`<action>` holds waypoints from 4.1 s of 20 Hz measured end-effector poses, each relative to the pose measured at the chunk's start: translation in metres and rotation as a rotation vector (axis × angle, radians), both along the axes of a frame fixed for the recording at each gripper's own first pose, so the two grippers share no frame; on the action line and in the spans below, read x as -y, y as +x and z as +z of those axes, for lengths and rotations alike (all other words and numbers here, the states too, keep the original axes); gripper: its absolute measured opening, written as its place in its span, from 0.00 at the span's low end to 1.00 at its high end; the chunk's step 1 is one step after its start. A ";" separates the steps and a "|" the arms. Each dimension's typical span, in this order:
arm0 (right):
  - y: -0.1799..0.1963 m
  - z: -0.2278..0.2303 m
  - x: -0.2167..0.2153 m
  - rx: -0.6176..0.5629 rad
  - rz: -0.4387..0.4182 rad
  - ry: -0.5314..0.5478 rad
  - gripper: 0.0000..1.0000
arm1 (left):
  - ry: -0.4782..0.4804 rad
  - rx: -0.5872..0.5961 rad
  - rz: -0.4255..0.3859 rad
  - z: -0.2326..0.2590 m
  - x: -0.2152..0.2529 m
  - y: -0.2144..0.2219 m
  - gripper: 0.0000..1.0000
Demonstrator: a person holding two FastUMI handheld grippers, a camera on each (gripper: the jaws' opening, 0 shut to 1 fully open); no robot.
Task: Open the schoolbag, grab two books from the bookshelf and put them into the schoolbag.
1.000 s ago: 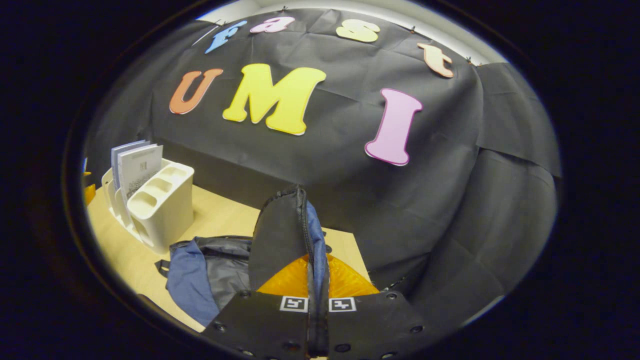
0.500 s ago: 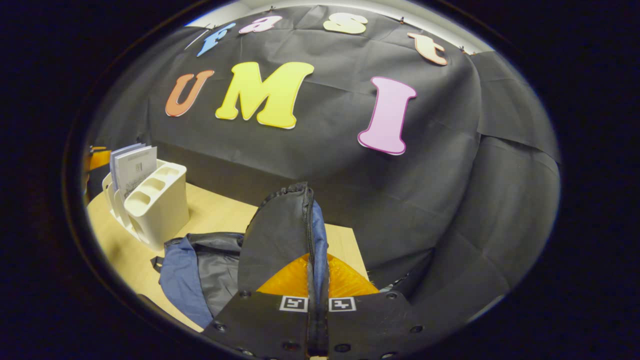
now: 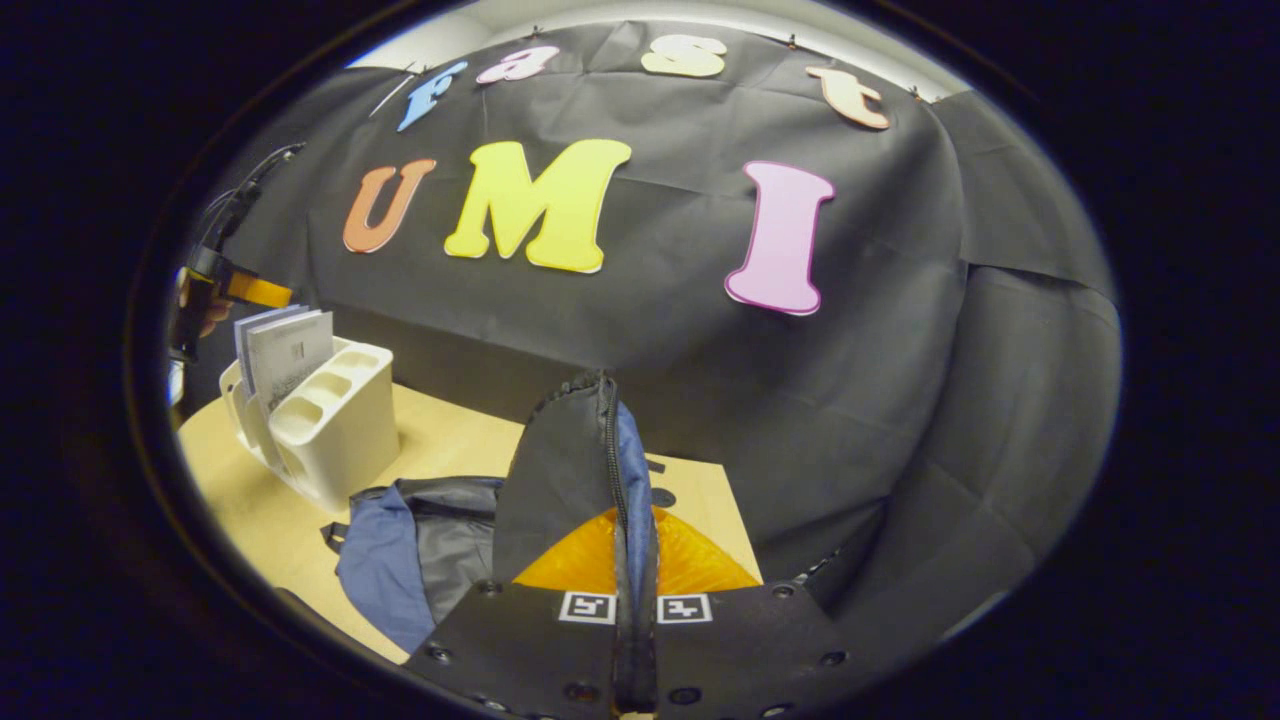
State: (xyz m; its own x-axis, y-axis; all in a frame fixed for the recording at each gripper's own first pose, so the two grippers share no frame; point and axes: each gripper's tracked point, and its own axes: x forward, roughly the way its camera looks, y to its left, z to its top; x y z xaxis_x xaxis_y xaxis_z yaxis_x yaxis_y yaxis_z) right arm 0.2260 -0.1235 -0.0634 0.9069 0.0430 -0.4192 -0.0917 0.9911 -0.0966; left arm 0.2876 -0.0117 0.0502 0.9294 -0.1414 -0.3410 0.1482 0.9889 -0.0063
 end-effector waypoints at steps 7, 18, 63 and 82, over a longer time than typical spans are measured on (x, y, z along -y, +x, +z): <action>-0.010 0.003 -0.005 0.039 0.017 -0.007 0.00 | 0.044 -0.247 0.020 -0.040 -0.003 0.039 0.96; -0.025 -0.010 -0.013 0.066 0.016 0.031 0.00 | 0.140 -0.586 0.022 -0.106 -0.010 0.055 0.70; -0.019 -0.026 -0.042 -0.047 0.044 -0.048 0.01 | -0.695 -0.311 -0.154 -0.061 0.044 -0.179 0.46; -0.011 0.019 -0.064 0.025 0.070 -0.071 0.00 | -1.038 -0.362 -0.106 -0.112 0.226 -0.071 0.46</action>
